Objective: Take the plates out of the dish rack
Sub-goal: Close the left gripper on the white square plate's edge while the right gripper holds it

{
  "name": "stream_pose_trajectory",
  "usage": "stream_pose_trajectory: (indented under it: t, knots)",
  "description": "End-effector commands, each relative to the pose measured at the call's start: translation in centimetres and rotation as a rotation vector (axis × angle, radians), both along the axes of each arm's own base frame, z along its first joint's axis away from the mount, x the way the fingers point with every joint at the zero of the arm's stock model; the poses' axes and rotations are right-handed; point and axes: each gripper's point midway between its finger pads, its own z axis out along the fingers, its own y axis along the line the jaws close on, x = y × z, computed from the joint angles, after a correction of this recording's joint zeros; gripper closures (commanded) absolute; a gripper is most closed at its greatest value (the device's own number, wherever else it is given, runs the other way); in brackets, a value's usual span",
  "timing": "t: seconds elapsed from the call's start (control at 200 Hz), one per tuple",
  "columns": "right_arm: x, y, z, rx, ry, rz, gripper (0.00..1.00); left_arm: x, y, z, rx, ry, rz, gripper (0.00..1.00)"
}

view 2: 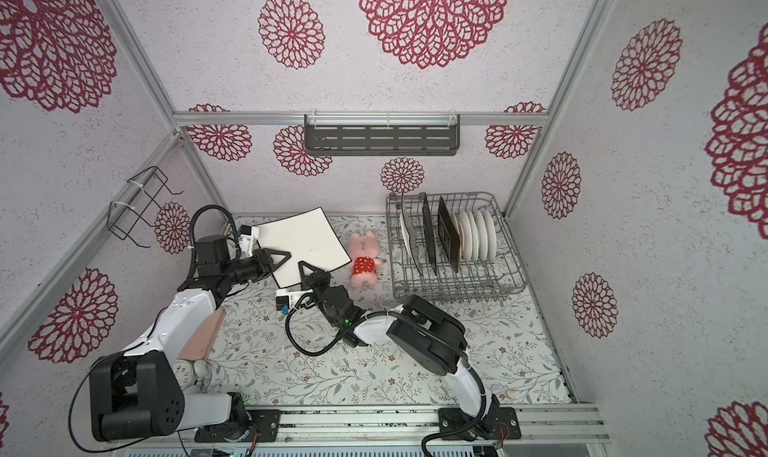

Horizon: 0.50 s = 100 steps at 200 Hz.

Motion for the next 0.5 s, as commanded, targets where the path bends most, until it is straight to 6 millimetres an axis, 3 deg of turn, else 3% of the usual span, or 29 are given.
stream_pose_trajectory:
  t: [0.0,0.12,0.225,0.325,0.405,0.445,0.495]
  knots:
    - [-1.4,-1.8,11.3,0.337,-0.147,0.018,1.0,0.3,-0.8,2.1,0.043,-0.148,-0.076,0.79]
    - [-1.3,-1.8,10.9,0.334,-0.137,0.017,0.99,0.4,-0.9,2.2,0.041,-0.15,-0.077,0.86]
    - [-1.3,-1.8,10.7,0.334,-0.132,0.018,0.86,0.4,-0.9,2.1,0.041,-0.146,-0.078,0.9]
    - [-1.3,-1.9,10.6,0.333,-0.12,0.019,0.5,0.5,-0.8,2.1,0.044,-0.147,-0.075,0.94]
    - [-1.3,-1.8,10.2,0.312,-0.099,0.027,0.11,0.7,-0.7,2.1,0.05,-0.145,-0.068,0.97]
    - [-1.4,-1.7,9.9,0.303,-0.084,0.039,0.02,0.9,-0.6,2.0,0.056,-0.142,-0.062,0.99]
    - [-1.5,-1.9,9.7,0.304,-0.062,0.055,0.01,1.0,-0.4,1.8,0.067,-0.135,-0.055,1.0]
